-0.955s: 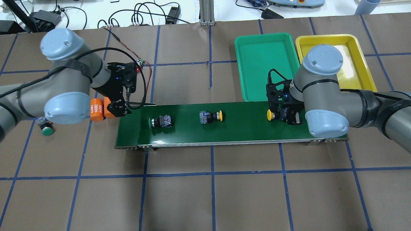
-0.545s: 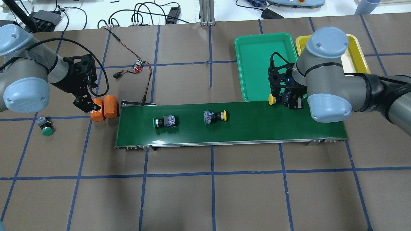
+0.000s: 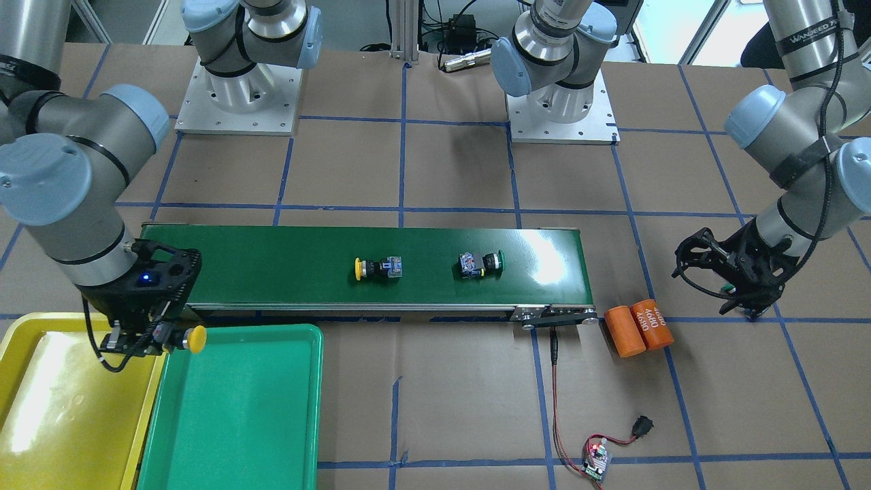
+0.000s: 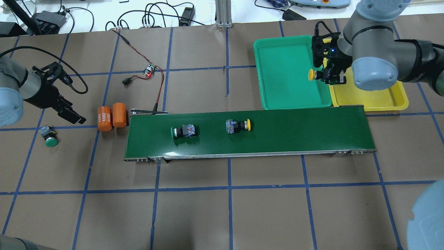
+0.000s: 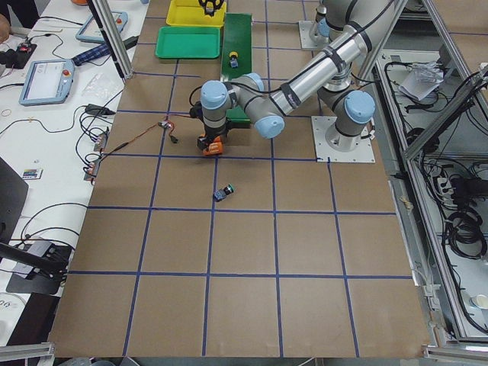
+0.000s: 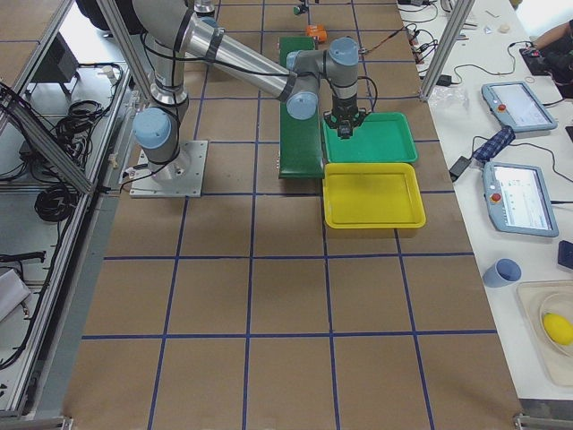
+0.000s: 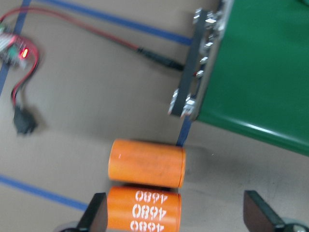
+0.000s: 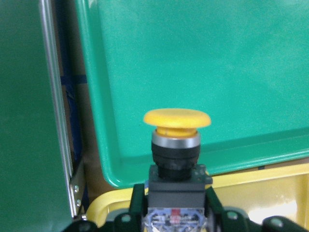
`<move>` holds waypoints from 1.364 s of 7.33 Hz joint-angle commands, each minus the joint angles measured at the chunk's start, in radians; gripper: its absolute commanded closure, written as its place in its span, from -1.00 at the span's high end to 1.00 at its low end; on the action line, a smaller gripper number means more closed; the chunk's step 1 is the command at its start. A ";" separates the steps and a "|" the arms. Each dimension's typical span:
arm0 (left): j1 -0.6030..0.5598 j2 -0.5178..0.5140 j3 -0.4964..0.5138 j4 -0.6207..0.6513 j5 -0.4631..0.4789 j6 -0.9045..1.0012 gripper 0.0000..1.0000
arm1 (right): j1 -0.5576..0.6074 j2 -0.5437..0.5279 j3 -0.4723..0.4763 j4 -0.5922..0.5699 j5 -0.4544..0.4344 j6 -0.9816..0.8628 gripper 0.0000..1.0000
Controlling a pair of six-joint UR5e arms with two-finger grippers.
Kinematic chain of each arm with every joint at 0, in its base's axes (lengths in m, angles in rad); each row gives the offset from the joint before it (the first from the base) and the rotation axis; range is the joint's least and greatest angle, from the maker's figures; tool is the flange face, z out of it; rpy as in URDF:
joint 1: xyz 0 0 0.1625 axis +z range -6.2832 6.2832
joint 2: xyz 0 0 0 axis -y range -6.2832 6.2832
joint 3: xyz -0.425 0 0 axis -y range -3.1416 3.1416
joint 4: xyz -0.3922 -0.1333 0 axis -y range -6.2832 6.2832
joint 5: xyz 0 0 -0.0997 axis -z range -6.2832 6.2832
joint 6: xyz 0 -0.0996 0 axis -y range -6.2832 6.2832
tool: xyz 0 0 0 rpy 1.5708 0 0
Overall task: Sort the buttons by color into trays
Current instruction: 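Drop the button into yellow tray with right gripper while left grasps orange cylinder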
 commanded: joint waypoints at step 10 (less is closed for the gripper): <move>-0.077 -0.163 0.028 0.016 0.027 -0.920 0.80 | -0.226 0.056 -0.017 -0.024 0.073 -0.281 1.00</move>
